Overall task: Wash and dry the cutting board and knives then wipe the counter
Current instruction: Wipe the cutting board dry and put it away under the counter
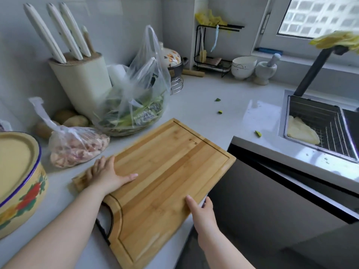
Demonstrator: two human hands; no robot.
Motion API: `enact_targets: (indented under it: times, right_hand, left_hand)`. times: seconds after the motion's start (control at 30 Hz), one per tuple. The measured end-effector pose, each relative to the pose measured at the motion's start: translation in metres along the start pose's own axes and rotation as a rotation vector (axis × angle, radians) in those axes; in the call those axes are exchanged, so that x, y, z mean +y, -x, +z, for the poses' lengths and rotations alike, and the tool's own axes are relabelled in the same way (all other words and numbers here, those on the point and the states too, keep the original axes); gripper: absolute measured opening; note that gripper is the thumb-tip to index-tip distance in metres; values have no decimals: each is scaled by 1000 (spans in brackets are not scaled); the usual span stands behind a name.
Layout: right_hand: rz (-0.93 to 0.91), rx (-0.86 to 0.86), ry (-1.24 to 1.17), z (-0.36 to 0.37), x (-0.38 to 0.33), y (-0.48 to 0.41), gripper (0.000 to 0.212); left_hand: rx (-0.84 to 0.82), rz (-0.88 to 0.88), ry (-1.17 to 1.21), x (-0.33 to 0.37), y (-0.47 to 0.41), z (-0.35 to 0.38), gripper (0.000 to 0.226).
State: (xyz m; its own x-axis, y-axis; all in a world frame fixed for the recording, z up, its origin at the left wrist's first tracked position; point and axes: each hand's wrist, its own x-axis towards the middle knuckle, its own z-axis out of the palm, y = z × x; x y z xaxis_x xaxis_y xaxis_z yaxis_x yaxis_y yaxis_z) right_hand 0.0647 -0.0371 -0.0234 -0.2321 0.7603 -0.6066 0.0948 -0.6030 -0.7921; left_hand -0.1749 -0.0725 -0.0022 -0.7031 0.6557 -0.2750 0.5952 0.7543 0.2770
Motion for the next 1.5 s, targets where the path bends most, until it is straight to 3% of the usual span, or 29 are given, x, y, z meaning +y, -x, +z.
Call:
enact_targets:
  times: [0.27,0.5,0.63,0.8,0.93,1.07,1.13,1.2,1.37,1.5]
  right_hand:
    - [-110,38,31,-7,0,4,47]
    - [-135,60,-173,-53,-1,19,27]
    - [-197,74,-236,-92,-5,31,24]
    - [-279,106,-217,-170,-21,51,22]
    - [-310,82,-201,-248,-39,76,18]
    - [-295,8,-110,-321,-46,87,19]
    - [-281,-19,-65,-349,-46,86,21]
    - [-258,-48,-19,-366,-44,86,23]
    - [-171,-118,66,-382,-25,76,25]
    - [-134,-177,119,-372,-3,48,44]
  left_hand:
    - [24,-44,17,6,10,-9,99]
    - [-20,-70,111,25,52,13,94]
    - [53,-15,243,54,75,24,72]
    - [145,83,505,98,107,36,67]
    - [-57,98,811,133,159,68,63]
    - [-390,19,1029,163,215,107,33]
    - [-482,-52,1105,173,239,127,48]
    - [-532,-136,1162,180,260,148,59]
    - [-601,-359,1252,182,288,188,53]
    - [-565,-486,1321,160,283,213,53]
